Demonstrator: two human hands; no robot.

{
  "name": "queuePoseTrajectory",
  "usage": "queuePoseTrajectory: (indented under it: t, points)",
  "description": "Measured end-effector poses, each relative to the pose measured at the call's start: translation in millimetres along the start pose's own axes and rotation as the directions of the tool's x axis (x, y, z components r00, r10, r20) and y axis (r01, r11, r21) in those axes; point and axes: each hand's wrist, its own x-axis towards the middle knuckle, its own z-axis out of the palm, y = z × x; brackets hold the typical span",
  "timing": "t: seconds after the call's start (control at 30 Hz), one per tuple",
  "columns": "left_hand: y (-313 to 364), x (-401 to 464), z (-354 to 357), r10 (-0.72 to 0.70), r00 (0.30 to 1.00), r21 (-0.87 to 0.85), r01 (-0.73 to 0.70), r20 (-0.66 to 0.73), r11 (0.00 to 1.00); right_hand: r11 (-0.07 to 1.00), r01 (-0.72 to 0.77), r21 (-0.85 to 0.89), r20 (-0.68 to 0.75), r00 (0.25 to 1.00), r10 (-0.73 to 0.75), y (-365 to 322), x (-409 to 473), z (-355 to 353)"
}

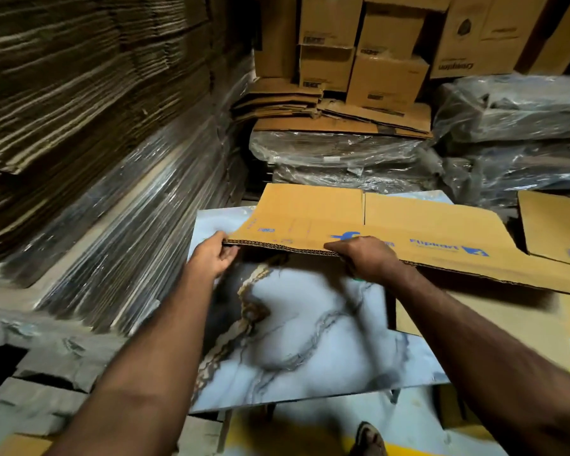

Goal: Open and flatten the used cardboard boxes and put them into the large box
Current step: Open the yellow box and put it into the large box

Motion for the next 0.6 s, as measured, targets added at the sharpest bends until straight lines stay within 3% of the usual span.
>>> queuePoseTrajectory:
  t: [0.17, 0.27, 0.37, 0.43, 0.5, 0.6]
  points:
    - [-32.0, -33.3, 10.6, -0.041, 0.998, -0.11, 0.046, 0.04, 0.993, 0.969, -0.227, -0.101, 0.058, 0.971, 0.234, 5.4, -3.0, 9.7]
    - [-67.0, -65.1, 22.3, -0.156, 0.981, -0.034, 0.161, 0.113, 0.986, 0.92, -0.382, -0.092, 0.173, 0.903, 0.392, 14.0, -13.2, 6.8]
    - [-111.4, -92.6, 37.7, -0.328, 0.927, 0.15, 0.304, 0.18, 0.941, 0.939, -0.343, 0.007, 0.375, 0.871, 0.316, 16.1, -18.4, -0.4]
    - [-146.2, -115.7, 59.6, -0.402, 0.875, 0.188, 0.362, 0.27, 0.913, 0.93, -0.337, 0.145, 0.405, 0.878, 0.255, 12.3, -21.8, -4.6]
    - [-181.4, -139.5, 88.5, -0.402, 0.841, 0.293, 0.306, 0.364, 0.906, 0.892, -0.347, 0.291, 0.333, 0.911, 0.246, 7.8, -27.5, -4.4]
    - [-225.3, -182.9, 127.2, -0.304, 0.81, 0.351, 0.131, 0.502, 0.927, 0.892, -0.286, 0.349, 0.29, 0.939, 0.188, 1.8, -43.3, 0.3]
